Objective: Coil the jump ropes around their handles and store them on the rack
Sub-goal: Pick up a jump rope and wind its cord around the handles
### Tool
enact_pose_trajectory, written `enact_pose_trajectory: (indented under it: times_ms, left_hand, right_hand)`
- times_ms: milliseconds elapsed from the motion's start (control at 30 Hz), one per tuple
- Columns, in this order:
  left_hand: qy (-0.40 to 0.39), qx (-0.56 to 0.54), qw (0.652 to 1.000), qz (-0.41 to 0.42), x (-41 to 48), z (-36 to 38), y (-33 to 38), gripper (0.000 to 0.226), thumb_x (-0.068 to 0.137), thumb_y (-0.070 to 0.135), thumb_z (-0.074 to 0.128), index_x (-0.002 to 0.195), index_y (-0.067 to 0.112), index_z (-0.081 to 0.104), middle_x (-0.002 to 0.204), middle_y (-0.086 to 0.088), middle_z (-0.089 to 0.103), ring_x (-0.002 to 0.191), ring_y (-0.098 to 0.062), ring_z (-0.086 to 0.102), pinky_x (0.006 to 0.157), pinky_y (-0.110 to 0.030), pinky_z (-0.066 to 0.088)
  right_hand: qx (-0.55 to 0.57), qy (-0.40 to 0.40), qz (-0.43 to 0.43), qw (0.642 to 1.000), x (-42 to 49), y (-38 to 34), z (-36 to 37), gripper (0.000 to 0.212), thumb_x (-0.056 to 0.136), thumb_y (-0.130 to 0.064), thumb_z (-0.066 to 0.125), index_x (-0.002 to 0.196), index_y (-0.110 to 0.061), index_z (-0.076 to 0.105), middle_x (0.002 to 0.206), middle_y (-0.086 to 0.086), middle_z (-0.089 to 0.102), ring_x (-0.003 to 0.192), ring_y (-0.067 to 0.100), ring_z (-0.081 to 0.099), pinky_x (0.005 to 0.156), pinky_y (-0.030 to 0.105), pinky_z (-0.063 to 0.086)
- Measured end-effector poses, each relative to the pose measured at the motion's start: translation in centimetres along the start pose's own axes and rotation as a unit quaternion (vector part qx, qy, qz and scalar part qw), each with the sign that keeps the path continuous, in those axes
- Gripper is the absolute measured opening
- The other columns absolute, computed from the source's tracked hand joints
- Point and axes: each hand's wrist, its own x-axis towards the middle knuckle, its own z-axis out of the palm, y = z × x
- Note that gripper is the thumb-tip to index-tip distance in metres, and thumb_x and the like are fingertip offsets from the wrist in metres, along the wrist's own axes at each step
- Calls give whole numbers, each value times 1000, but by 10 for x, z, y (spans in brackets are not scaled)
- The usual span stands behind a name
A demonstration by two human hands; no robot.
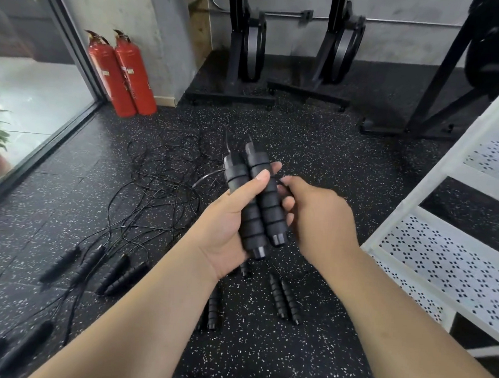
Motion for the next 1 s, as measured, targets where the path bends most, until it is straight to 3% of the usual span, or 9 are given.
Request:
enact_pose_trajectory:
  times_ms: [33, 100, 167, 267, 433, 567, 700, 867, 1000]
  left_hand:
    - [-4, 8, 1000, 3, 0, 1, -1, 44, 103, 27, 65, 145, 16, 63, 131, -3, 71, 96, -20, 70, 92, -40, 60]
    - [2, 17, 1000, 12, 2, 0, -1, 47, 105, 27, 61, 150, 14, 57, 144, 0, 67, 94, -16, 69, 90, -37, 61]
    - [17, 0, 1000, 26, 4, -4, 3, 46, 106, 25, 60, 150, 12, 56, 141, 0, 68, 91, -16, 68, 89, -38, 60]
    - [58, -42, 995, 73, 4, -16, 22, 38, 104, 23, 62, 141, 16, 60, 126, -2, 69, 88, -16, 68, 91, -38, 59]
    - [114, -78, 980, 146, -2, -27, 39, 33, 106, 26, 61, 138, 19, 61, 136, 2, 69, 90, -15, 68, 95, -38, 55]
    - [80, -48, 993, 78, -11, -12, 18, 38, 104, 26, 64, 141, 16, 65, 127, -10, 72, 94, -21, 72, 94, -42, 59]
    - [20, 18, 1000, 4, -14, 1, -8, 40, 103, 21, 66, 142, 10, 65, 124, -11, 71, 94, -23, 70, 94, -43, 59]
    - [113, -57, 991, 47, -6, -23, 15, 38, 103, 22, 66, 139, 12, 63, 134, -5, 73, 91, -19, 72, 86, -40, 61]
    - [153, -88, 982, 72, -8, -35, 29, 33, 105, 26, 65, 136, 15, 67, 135, -3, 73, 91, -18, 74, 88, -39, 60]
  right_hand:
    - [-3, -18, -15, 1000, -2, -6, -1, 24, 97, -24, 51, 120, -30, 57, 79, -5, 56, 74, 35, 60, 63, 39, 47]
    - [-1, -31, -28, 999, -2, -9, -2, 23, 96, -22, 50, 118, -27, 56, 81, -8, 51, 74, 33, 56, 63, 40, 45]
    - [19, -40, -26, 999, 0, -3, -3, 7, 104, -30, 51, 105, -25, 55, 74, -9, 50, 69, 30, 55, 60, 39, 41]
    - [74, -29, -32, 996, 7, 23, -11, 29, 107, -52, 51, 92, -28, 57, 66, -9, 56, 60, 15, 56, 53, 34, 38]
    - [138, -7, -36, 990, 5, 45, -26, 29, 106, -52, 54, 94, -31, 69, 62, -9, 59, 52, 9, 51, 55, 35, 44]
    - [156, 59, -36, 985, 0, 20, -20, 29, 109, -45, 55, 89, -28, 67, 59, -11, 54, 51, 7, 51, 53, 32, 41]
    - [137, -4, -23, 990, -3, 3, -7, 13, 107, -36, 52, 102, -36, 64, 74, -12, 63, 66, 7, 61, 60, 33, 46]
    - [109, -115, -24, 987, -4, 23, -28, 26, 107, -52, 54, 95, -36, 71, 61, -10, 61, 51, 6, 54, 55, 34, 47]
    - [120, -74, 43, 989, -10, 36, -38, 33, 109, -48, 52, 85, -35, 71, 56, -22, 58, 49, 6, 48, 55, 32, 40]
